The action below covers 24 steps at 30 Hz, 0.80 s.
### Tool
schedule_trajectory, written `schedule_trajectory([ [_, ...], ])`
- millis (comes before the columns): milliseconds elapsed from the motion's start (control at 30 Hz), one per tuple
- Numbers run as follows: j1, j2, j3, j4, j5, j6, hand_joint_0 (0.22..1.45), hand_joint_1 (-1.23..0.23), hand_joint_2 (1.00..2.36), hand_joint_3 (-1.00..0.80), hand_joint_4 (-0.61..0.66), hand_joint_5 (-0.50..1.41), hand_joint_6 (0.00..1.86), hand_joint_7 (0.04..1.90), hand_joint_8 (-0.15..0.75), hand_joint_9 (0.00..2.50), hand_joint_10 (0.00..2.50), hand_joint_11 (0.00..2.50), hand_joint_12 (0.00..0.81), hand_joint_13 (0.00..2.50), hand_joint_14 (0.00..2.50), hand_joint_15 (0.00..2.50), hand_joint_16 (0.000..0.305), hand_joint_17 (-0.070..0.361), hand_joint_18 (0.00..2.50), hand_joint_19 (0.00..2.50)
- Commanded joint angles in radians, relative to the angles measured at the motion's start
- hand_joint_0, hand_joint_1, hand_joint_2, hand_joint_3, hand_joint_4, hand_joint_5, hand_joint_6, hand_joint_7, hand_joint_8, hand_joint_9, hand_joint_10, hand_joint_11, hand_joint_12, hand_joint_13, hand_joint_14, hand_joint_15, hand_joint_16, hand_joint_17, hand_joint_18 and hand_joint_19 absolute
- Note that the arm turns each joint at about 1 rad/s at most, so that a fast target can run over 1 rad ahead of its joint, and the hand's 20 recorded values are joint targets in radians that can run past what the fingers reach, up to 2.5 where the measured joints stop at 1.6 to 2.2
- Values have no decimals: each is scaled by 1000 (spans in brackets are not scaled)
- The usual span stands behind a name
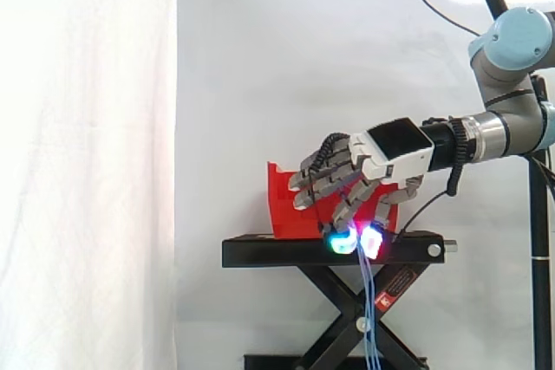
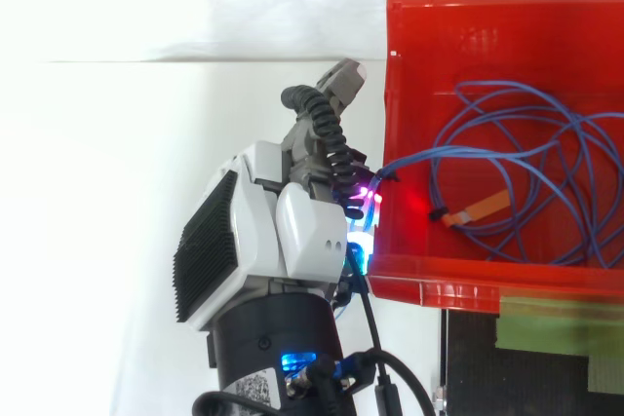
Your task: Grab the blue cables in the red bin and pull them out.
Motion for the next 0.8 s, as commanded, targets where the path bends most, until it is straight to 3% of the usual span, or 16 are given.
schedule_trajectory([
  [0,0,0,3,-18,1,14,697,-928,1000,-1000,80,1127,54,957,245,639,3,110,353,465,7,195,49,109,426,302],
  [300,0,0,10,-31,4,130,700,-926,1000,-1000,74,1128,53,950,246,639,4,110,352,467,7,200,48,109,424,303],
  [767,2,0,23,-32,1,124,714,-937,1000,-1000,60,1136,65,951,241,651,4,108,349,466,9,193,48,107,424,299],
])
